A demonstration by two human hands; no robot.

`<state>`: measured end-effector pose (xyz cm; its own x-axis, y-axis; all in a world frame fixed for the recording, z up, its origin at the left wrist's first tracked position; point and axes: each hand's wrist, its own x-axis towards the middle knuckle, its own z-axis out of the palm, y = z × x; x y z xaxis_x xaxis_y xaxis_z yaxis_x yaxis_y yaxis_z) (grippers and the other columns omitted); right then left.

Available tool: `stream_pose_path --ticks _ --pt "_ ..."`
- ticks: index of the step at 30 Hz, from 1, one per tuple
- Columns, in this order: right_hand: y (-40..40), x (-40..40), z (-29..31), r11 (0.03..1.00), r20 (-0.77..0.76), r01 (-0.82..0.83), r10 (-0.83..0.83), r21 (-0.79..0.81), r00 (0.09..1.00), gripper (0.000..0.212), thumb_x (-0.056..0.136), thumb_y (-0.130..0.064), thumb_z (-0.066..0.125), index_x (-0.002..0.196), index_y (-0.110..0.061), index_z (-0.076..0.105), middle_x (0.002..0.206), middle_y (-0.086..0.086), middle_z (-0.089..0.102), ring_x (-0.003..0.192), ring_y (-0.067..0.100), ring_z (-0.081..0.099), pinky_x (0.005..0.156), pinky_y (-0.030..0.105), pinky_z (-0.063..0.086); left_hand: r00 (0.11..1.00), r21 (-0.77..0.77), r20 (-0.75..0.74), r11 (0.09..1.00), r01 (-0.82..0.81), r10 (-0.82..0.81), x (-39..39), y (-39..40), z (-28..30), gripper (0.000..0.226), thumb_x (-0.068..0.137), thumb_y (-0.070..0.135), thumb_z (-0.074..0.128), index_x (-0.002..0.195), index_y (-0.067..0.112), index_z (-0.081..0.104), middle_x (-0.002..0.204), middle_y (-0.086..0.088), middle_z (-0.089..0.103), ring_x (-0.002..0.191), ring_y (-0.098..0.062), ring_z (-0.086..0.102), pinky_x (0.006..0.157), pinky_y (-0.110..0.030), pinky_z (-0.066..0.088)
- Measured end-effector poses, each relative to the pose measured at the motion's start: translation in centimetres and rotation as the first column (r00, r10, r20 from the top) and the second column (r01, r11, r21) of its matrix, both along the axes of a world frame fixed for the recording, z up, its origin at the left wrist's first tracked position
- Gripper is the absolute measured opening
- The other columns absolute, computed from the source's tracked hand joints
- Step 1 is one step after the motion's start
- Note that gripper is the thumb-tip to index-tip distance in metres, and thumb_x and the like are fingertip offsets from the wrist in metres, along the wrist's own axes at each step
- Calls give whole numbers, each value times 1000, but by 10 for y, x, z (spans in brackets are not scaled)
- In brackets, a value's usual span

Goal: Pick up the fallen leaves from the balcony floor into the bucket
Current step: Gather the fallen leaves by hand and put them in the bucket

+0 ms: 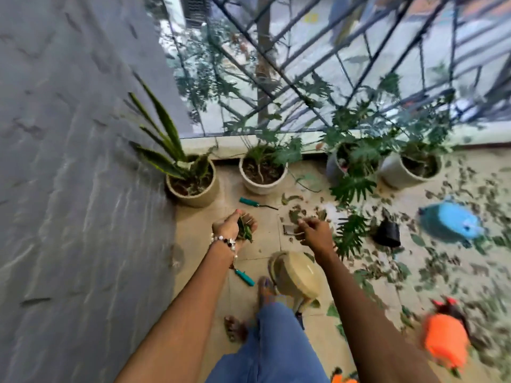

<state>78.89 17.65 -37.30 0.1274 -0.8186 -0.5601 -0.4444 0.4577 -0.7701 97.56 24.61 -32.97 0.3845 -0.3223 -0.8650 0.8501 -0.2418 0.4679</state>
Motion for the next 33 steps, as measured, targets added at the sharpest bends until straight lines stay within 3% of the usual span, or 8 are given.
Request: stream_pose_path --ticks 7,13,16,21,24,26,29,33 --pt "-39 -19 -118 995 -96 -59 67 79 993 15 97 -9 54 86 -6 64 75 13 67 55 13 58 44 14 42 987 35 -38 987 158 -157 -20 -63 -120 19 96 8 56 82 -4 59 59 -15 65 47 -27 64 46 -34 55" --pt "-112 -12 -335 988 -285 -153 139 -30 948 16 93 -15 60 77 -11 65 77 12 68 74 27 63 67 35 46 974 88 -25 970 227 -226 -20 -132 -333 10 92 1 60 86 -7 63 66 -19 65 45 -26 62 48 -33 57" --pt "-159 -8 -440 959 -478 -220 111 -177 871 19 92 -12 58 99 2 68 98 21 69 93 35 62 67 32 33 969 72 -17 967 246 -246 -9 -167 -451 20 93 3 57 75 -4 60 51 -13 62 38 -20 58 41 -25 52" --pt "-243 -16 -585 904 -640 -339 100 -262 762 26 91 -9 58 112 6 65 112 29 64 107 42 58 87 39 39 958 -5 -18 958 285 -285 15 -219 -592 28 101 13 43 82 3 60 42 -4 58 31 -14 53 33 -18 42" --pt "-295 -21 -641 806 -695 -460 86 -373 714 22 73 7 69 93 14 63 89 37 60 87 54 59 75 52 47 957 -79 40 954 288 -286 21 -251 -636 23 99 12 48 80 3 58 44 -5 59 32 -16 54 33 -20 43" --pt "-328 -17 -660 769 -726 -525 118 -365 677 36 84 -3 66 116 10 58 112 36 57 109 51 52 90 50 42 937 -142 60 926 350 -344 18 -268 -653 28 98 15 50 73 5 55 43 -4 57 31 -13 51 33 -18 42" --pt "-361 -11 -678 808 -723 -519 180 -277 667 57 97 -33 53 146 -8 35 150 27 30 139 40 27 110 40 25 891 -159 90 876 455 -446 14 -280 -669 29 98 18 50 72 7 55 44 -2 57 32 -12 50 35 -16 42" --pt "-360 4 -688 788 -716 -565 244 -246 654 49 98 -44 47 124 -2 51 133 28 45 123 40 43 101 40 33 888 -177 115 871 459 -445 11 -288 -670 28 98 15 50 71 6 56 45 -3 57 32 -11 49 36 -14 41"
